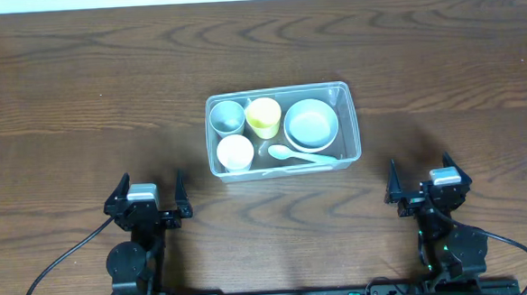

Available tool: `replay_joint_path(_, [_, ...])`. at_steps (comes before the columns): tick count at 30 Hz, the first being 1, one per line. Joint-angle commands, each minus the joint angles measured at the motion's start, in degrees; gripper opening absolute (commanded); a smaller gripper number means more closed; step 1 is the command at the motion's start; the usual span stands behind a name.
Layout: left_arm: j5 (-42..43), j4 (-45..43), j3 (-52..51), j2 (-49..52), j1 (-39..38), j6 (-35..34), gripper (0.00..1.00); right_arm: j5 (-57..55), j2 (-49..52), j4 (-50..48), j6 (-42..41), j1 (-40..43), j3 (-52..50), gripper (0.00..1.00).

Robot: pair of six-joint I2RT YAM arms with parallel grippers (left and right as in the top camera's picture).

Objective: Pack container

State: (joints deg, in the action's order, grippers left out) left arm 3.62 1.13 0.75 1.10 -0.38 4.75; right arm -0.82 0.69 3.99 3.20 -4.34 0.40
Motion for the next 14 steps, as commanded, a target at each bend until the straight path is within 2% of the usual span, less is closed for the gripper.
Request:
replay_joint_path(1, [-0.2, 2.7, -0.5, -0.4, 0.3, 0.4, 0.98, 0.4, -0.3, 0.3, 0.5, 0.5, -0.1, 0.99])
replay_joint_path(14, [-0.2, 2.7, -0.5, -0.4, 0.3, 0.4, 0.98, 0.4, -0.3, 0.3, 0.5, 0.5, -0.1, 0.99])
